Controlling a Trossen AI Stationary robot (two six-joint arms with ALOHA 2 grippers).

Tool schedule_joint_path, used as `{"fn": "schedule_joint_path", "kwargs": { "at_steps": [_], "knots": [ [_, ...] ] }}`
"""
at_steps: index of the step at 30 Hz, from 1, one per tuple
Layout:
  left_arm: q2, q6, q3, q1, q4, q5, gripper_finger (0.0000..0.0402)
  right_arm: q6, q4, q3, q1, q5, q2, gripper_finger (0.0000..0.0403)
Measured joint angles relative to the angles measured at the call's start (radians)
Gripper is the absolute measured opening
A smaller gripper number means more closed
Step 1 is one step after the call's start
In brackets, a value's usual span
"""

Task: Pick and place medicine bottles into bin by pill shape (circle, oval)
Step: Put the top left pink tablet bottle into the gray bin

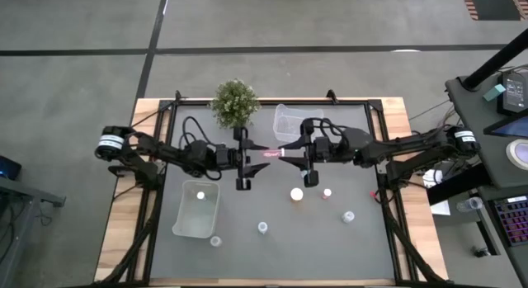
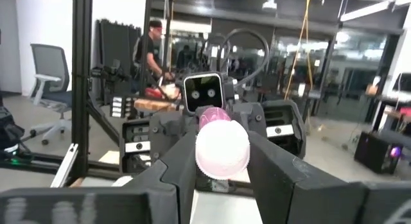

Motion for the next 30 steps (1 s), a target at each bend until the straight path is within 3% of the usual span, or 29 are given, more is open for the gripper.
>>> {"fn": "schedule_joint_path", "kwargs": {
  "at_steps": [6,14,18,22,30],
  "knots": [
    [-0.134,0.011,-0.114,0.001,-0.082,-0.019,0.0239,0.056,-0.316,0.142,0.000,0.001,-0.008,0.0113],
    [-0.434,0.030,-0.241,0.001,-0.432,-0.175,0.0242,0.144,-0.832,0.470,-0.003,0.061,0.109,0.0113],
    [-0.569,0.080,-0.250,0.001,-0.540,-0.264,0.0242,0.161,-0.965,0.637,-0.002,0.060,0.233,0.0113],
    [-0.677,0.154,-0.265,0.002,-0.580,-0.290,0.0242,0.181,-1.077,0.801,-0.002,0.051,0.371,0.0113],
    [-0.803,0.213,-0.324,0.002,-0.626,-0.371,0.0242,0.232,-1.204,1.069,-0.002,0.049,0.617,0.0114]
  ]
}}
